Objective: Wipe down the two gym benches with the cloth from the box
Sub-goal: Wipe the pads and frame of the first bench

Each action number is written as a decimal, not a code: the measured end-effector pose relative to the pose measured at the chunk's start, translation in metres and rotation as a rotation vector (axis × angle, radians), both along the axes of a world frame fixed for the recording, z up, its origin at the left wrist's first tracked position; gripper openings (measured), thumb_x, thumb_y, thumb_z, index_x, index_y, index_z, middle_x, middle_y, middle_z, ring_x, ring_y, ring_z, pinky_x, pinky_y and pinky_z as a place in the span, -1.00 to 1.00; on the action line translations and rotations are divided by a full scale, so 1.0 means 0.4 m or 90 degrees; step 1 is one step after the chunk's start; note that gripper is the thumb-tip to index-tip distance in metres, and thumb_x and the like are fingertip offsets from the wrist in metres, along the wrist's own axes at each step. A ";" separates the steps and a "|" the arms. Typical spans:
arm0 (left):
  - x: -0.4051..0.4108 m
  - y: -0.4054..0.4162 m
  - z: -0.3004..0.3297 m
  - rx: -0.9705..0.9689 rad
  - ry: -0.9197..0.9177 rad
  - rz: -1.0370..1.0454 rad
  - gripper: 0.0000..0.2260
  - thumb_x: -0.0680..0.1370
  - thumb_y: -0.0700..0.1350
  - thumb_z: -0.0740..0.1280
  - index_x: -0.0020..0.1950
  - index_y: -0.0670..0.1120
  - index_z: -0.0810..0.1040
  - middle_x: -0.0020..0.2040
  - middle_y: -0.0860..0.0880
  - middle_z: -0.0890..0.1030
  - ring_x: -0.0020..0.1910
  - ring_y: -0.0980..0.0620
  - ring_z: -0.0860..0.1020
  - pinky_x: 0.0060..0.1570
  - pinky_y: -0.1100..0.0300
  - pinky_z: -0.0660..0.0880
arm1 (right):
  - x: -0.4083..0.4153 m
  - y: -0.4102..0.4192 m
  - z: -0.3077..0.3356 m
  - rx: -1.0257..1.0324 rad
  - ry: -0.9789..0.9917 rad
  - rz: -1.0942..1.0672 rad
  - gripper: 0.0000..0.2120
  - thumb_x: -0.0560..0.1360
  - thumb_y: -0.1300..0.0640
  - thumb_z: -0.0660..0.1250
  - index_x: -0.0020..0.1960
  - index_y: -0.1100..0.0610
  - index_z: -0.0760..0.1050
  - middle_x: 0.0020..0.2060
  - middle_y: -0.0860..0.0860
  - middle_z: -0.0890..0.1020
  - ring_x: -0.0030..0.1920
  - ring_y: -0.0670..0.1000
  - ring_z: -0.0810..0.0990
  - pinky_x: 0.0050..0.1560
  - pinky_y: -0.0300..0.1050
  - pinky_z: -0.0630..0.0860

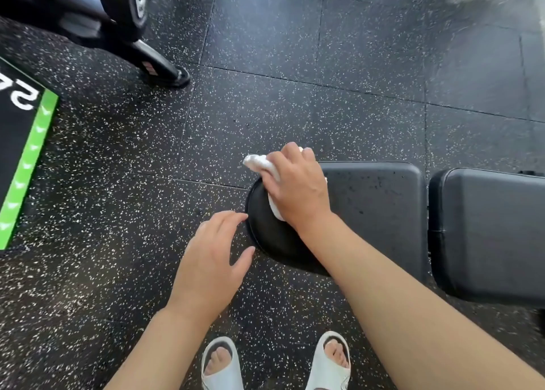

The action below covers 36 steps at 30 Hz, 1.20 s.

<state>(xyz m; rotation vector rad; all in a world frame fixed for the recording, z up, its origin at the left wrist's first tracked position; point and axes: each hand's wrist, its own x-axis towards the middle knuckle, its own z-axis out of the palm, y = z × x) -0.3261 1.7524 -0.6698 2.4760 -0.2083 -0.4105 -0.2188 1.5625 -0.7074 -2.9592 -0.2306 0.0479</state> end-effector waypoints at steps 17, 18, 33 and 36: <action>0.037 -0.048 -0.010 0.016 -0.058 0.011 -0.61 0.57 -0.13 0.48 0.40 -0.11 0.56 0.33 0.02 0.54 0.31 0.00 0.51 0.39 0.10 0.44 | -0.017 -0.017 0.011 0.092 -0.087 -0.064 -0.77 0.58 -0.03 0.31 -0.02 0.15 0.54 -0.04 0.10 0.57 -0.05 0.21 0.51 -0.15 0.14 0.45; 0.036 -0.046 -0.012 0.019 -0.067 0.012 -0.61 0.57 -0.13 0.48 0.39 -0.10 0.56 0.32 0.02 0.54 0.31 -0.01 0.51 0.39 0.10 0.45 | -0.018 -0.012 0.008 0.098 -0.093 -0.066 -0.78 0.58 -0.03 0.31 -0.02 0.14 0.53 -0.04 0.09 0.56 -0.06 0.20 0.49 -0.17 0.12 0.44; 0.039 -0.084 -0.012 -0.001 -0.124 -0.014 -0.68 0.57 -0.20 0.46 0.33 -0.10 0.59 0.29 0.03 0.55 0.26 0.01 0.53 0.36 0.20 0.41 | -0.152 -0.165 -0.004 0.126 -0.134 -0.038 -0.83 0.60 0.01 0.39 0.05 0.10 0.65 0.09 0.11 0.60 0.05 0.22 0.52 0.07 0.11 0.45; 0.060 -0.100 -0.019 0.000 -0.141 -0.010 -0.69 0.57 -0.21 0.46 0.31 -0.12 0.60 0.28 0.01 0.56 0.24 -0.03 0.54 0.33 0.08 0.46 | -0.028 -0.144 -0.017 0.192 -0.143 -0.086 -0.76 0.61 -0.03 0.39 0.01 0.16 0.64 -0.03 0.12 0.59 -0.04 0.21 0.49 0.08 0.11 0.46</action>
